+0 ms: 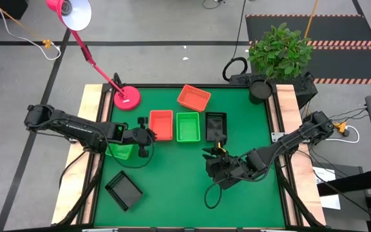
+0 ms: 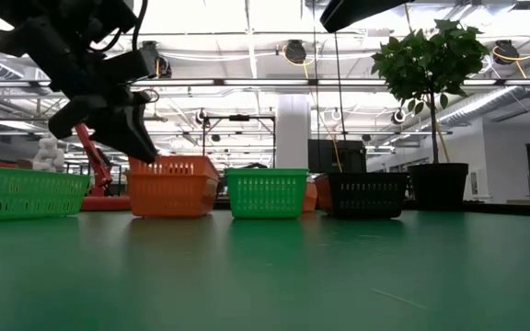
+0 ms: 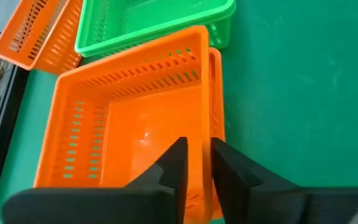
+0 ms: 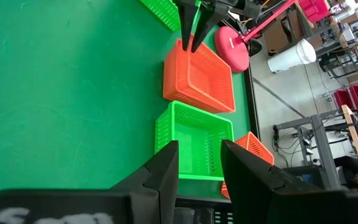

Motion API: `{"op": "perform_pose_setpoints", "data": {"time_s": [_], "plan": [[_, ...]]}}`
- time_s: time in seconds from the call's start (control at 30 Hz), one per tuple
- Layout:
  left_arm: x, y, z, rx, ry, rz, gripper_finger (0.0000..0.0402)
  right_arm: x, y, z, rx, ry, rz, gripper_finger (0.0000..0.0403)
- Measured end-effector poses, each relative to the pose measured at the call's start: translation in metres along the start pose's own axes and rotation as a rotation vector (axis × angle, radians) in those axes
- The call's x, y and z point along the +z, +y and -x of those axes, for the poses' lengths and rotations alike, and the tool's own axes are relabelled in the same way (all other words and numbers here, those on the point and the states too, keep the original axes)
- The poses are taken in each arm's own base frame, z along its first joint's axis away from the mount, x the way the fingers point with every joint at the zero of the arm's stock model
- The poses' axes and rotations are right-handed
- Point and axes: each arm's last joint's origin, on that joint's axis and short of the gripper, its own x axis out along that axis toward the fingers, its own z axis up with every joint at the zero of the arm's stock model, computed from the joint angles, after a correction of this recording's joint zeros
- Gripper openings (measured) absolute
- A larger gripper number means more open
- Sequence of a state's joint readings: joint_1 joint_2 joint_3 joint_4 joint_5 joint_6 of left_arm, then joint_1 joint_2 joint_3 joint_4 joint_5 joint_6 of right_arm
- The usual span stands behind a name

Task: Stack baskets by color
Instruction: Stack the bottom orange basket on top of the other middle orange basket, then stack the left green basket on top of the other right stacked green baskets

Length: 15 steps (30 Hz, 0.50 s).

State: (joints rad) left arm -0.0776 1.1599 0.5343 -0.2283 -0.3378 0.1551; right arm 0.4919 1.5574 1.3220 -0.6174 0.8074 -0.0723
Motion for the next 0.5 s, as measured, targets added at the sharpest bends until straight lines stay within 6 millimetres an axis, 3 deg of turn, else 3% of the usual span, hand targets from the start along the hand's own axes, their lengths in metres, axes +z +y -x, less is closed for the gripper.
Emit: {"op": "perform_pose_setpoints", "data": {"time_s": [0.23, 0.5], "plan": [[0.001, 0.000, 0.001, 0.000, -0.002, 0.034, 0.0123, 0.000, 0.000, 0.000, 0.000, 0.000, 0.000, 0.0116], [0.024, -0.001, 0.016, -0.026, -0.016, 0.051, 0.0153, 0.000, 0.000, 0.000, 0.000, 0.000, 0.000, 0.0116]]}}
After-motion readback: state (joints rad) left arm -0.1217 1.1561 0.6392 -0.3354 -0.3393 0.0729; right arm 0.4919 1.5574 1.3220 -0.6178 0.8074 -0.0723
